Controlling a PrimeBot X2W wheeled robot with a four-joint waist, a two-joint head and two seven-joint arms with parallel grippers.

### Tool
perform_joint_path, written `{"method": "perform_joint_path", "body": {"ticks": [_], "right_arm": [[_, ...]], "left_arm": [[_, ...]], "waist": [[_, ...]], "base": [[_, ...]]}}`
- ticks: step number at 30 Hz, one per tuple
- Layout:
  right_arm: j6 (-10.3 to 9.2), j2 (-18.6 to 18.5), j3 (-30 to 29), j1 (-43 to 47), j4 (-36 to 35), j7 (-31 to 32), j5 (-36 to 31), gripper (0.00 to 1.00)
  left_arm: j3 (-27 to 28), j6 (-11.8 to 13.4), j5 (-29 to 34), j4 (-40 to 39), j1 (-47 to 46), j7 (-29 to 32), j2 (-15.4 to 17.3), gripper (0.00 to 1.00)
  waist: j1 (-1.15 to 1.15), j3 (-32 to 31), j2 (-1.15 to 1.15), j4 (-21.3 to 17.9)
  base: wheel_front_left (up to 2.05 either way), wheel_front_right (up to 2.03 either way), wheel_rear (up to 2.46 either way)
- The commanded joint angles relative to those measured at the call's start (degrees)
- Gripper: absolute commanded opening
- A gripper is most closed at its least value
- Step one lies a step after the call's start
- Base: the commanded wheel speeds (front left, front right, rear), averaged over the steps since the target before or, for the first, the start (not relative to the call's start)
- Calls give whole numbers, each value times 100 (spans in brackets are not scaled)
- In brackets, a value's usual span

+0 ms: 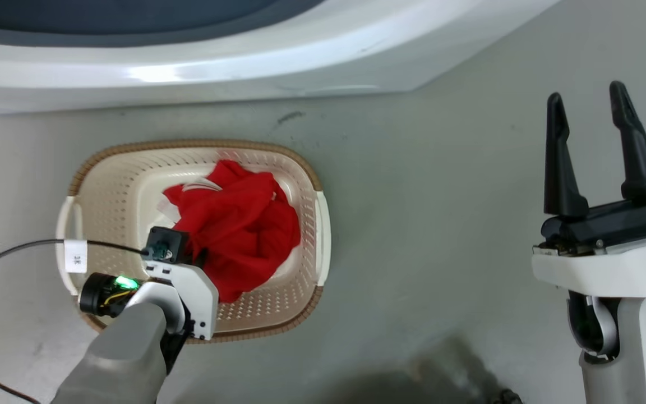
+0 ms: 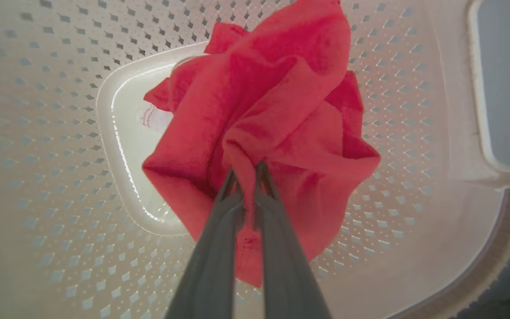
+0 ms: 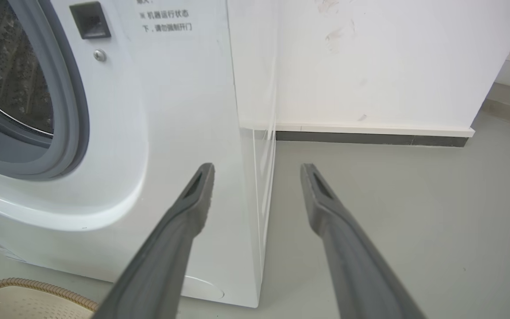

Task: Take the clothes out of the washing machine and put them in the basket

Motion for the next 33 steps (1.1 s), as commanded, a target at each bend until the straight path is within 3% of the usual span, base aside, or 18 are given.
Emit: {"method": "perform_joint_path", "body": {"ticks": [1,12,13,14,15,33], "right_arm": [[-4,9,-7,-118,-50,-11,57,100],[-4,9,-94,-264,-50,-11,100,100],[-4,9,-89,-268,-35,-11,105,100],[-4,9,-88,-265,-20,-11,106,100],[-4,9,-85,-259,-9,-11,109,100],[-4,8,6,470,291,-11,-13,100]], "left_arm": [[-5,-24,8,176,-150,59,-39,0],[-127,-165,-21,775,-538,666,-182,0],[-123,-178,-46,792,-537,696,-194,18],[-130,-184,-57,806,-526,706,-206,73],[-122,-178,-78,815,-506,706,-221,100],[69,-177,-260,753,324,-333,-427,100]], "waist": [[-1,237,0,-130],[-1,563,0,-195],[-1,550,0,-197],[-1,523,0,-194],[-1,487,0,-189],[-1,-1232,0,130]], "base": [[0,0,0],[0,0,0],[0,0,0],[0,0,0],[0,0,0],[0,0,0]]}}
